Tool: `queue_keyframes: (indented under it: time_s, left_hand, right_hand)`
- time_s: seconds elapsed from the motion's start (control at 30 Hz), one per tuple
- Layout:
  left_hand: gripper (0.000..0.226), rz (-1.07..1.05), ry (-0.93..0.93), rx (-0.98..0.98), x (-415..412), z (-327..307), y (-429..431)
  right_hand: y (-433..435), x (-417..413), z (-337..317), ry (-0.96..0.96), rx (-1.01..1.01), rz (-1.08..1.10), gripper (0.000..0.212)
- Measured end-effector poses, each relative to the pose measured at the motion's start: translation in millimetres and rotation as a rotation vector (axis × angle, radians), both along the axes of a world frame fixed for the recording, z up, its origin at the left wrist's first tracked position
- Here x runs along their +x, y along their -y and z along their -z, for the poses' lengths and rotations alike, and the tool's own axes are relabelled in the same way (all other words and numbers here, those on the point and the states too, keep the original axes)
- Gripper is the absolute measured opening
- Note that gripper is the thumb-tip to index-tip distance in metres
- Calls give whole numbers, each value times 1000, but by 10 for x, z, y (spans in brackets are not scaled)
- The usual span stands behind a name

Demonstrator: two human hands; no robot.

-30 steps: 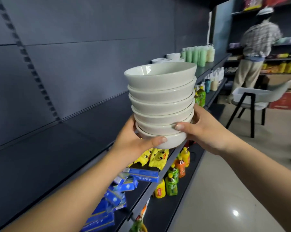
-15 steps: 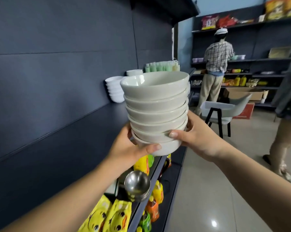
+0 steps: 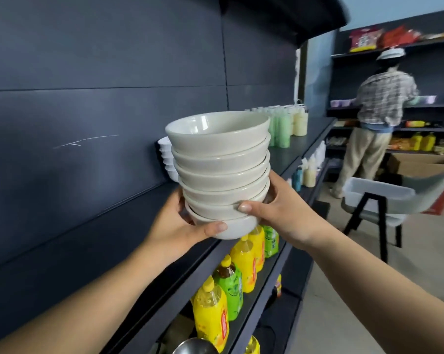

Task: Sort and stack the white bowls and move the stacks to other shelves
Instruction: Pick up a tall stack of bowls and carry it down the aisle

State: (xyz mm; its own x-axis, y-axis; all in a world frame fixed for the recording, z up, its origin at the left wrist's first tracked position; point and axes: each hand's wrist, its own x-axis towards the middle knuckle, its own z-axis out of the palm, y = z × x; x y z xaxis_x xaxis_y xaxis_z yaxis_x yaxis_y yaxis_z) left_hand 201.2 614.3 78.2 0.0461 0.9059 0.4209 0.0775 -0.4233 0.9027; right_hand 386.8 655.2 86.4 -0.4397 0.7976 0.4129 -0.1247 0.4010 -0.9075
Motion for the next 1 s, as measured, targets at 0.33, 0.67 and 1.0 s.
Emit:
queue_keyframes:
  time_s: [0.33, 0.67, 1.0]
  left_hand:
    - [79, -492, -51, -39, -149, 218, -791]
    - [85, -813, -59, -105, -245, 402, -899]
    - [82, -892, -67, -171, -313, 554, -956]
  right_hand:
    - [-1508, -473, 160, 73, -8, -325, 106]
    - [-2019, -977, 393, 118, -46, -584, 91]
    - [-2082, -1080, 511, 95, -80, -645, 92]
